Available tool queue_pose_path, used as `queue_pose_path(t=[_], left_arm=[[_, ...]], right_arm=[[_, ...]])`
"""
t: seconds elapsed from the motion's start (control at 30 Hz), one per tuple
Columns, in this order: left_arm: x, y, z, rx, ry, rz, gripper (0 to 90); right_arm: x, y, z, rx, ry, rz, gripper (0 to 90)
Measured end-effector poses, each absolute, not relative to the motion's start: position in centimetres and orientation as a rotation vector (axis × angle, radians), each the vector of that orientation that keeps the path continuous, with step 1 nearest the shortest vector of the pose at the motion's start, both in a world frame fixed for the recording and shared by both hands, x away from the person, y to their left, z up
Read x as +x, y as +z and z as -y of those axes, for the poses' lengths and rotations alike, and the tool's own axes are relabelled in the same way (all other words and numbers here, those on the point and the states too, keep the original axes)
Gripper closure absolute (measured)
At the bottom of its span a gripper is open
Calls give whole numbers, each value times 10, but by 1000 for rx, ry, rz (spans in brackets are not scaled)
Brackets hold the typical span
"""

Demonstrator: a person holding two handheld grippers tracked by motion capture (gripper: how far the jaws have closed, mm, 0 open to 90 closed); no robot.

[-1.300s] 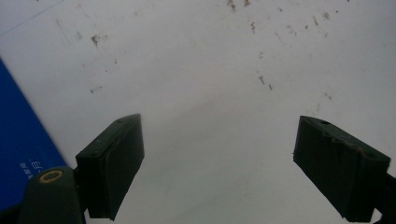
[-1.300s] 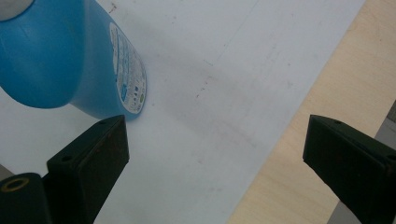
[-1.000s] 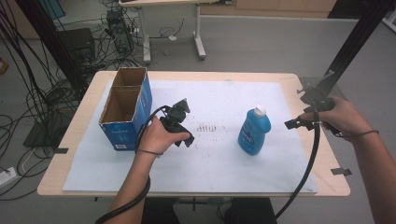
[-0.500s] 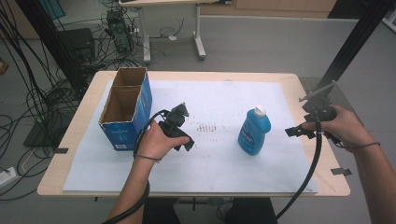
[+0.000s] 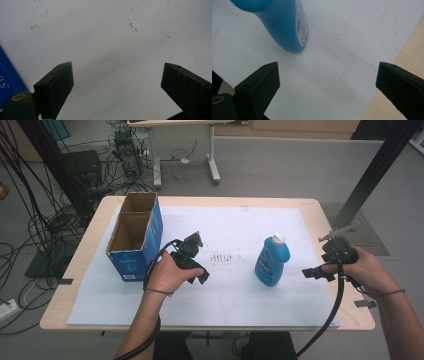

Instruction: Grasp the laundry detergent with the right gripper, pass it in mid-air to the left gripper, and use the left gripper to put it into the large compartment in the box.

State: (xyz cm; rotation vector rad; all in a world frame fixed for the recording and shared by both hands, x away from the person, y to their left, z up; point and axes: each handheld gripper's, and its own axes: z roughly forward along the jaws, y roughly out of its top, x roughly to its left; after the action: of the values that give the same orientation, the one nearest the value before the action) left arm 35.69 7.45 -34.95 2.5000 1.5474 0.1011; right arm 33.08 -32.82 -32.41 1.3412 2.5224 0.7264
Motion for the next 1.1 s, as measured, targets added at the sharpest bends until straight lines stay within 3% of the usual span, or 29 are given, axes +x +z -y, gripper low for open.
queue_pose_path(t=[1.1], left_arm=[[351,-354,-78,2529,71,-1533,121]], right_arm=[[300,-379,298,1267,1075,-2307,42]])
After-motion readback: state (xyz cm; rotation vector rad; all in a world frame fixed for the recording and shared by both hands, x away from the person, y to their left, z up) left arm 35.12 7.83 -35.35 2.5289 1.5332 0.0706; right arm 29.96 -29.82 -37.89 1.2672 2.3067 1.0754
